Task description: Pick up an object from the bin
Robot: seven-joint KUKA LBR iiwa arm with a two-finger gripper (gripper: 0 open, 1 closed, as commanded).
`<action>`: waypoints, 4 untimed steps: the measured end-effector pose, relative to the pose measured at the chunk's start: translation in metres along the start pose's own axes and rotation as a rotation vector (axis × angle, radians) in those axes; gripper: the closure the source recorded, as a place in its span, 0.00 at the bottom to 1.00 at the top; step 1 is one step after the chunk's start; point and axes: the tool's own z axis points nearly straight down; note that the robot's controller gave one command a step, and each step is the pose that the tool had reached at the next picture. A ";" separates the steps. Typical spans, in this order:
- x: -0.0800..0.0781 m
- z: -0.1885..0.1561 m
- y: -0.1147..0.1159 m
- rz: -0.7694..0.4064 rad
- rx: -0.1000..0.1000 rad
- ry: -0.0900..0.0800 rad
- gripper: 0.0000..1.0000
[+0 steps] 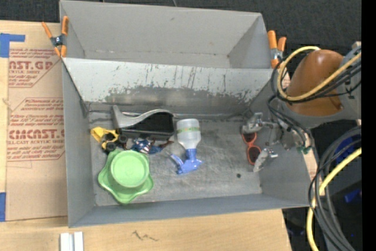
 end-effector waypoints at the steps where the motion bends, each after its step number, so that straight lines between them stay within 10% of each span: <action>1: -0.006 0.018 0.001 -0.119 -0.002 0.000 0.00; 2: -0.024 -0.014 0.001 -0.288 -0.004 0.007 0.00; 3: -0.040 0.009 0.003 -0.747 -0.005 0.002 1.00; 4: -0.040 0.009 0.003 -0.747 -0.005 0.002 1.00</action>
Offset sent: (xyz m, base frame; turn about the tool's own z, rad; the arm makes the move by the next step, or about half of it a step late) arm 0.0277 0.0028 0.0216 -0.2948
